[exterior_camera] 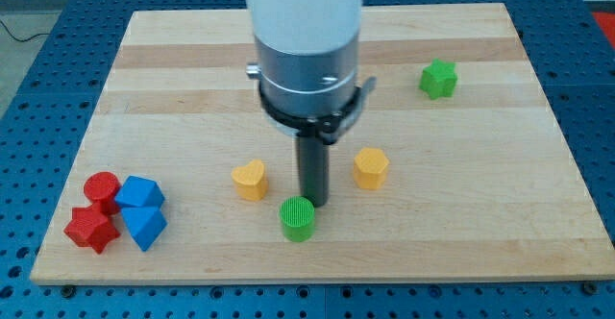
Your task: Slide the yellow hexagon to the bottom right side of the green star
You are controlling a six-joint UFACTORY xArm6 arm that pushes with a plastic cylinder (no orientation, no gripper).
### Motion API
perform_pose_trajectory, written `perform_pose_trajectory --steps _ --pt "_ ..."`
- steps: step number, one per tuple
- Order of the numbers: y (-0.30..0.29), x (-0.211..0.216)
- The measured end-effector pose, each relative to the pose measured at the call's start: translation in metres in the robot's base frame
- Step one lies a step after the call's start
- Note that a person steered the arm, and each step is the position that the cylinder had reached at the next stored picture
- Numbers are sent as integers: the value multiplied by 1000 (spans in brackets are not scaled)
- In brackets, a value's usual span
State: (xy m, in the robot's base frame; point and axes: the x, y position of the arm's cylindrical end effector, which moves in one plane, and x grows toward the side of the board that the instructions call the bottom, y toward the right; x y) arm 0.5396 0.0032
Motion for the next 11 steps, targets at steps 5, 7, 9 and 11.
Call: perform_pose_trajectory --steps 5,7,9,11 --pt "107 -38" --pt "152 -108" --pt "153 -75" --pt "89 -128"
